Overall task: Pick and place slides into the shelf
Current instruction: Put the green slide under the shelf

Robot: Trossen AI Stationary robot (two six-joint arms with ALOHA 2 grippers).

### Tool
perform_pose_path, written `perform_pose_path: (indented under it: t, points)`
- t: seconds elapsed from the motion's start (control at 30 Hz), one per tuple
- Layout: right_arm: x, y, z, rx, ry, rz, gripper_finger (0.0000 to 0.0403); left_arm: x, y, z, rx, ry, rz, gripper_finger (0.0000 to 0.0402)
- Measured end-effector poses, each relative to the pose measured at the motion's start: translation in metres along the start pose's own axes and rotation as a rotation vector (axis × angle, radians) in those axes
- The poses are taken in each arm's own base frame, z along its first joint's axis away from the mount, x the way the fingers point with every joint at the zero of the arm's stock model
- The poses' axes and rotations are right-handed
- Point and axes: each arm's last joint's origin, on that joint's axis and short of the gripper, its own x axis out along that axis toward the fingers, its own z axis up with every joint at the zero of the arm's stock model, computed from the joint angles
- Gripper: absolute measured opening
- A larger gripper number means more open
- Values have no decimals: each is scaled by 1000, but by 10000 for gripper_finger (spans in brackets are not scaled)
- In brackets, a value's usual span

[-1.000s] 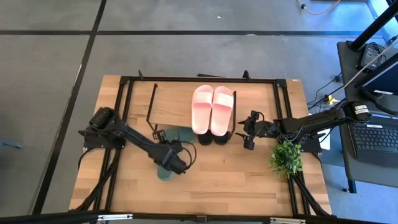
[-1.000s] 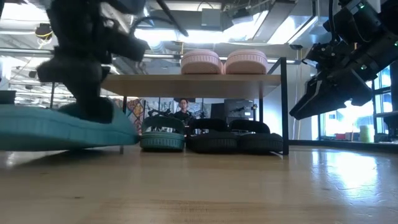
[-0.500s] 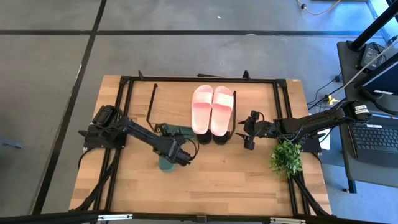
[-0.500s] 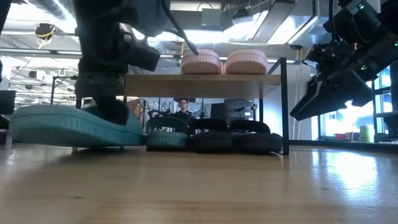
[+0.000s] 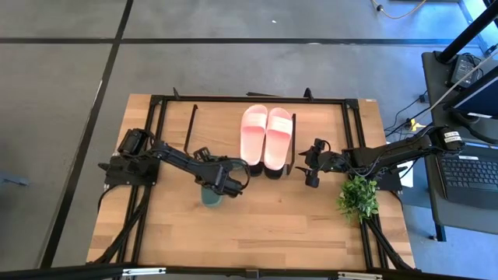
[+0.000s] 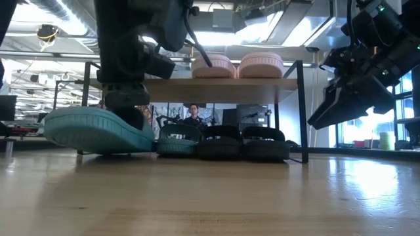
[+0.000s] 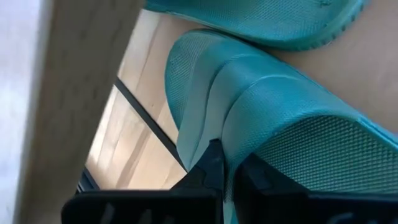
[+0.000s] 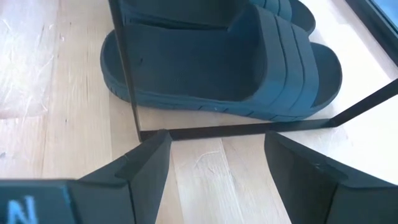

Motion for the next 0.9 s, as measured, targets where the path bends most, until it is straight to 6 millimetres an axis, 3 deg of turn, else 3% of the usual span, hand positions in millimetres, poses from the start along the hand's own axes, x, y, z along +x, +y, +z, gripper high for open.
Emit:
perform_pose_path:
  t: [0.33,0.67,0.9]
  points:
    - [0,0,-1,13,9,-1,259,-2,7,-10,-37,81,71,2]
    - [0,0,-1,20,8,-1,259,-2,5,-8,-8,25,77,4]
    - [0,0,-1,21,8,-1,259,-2,4,-8,-10,35,64,53]
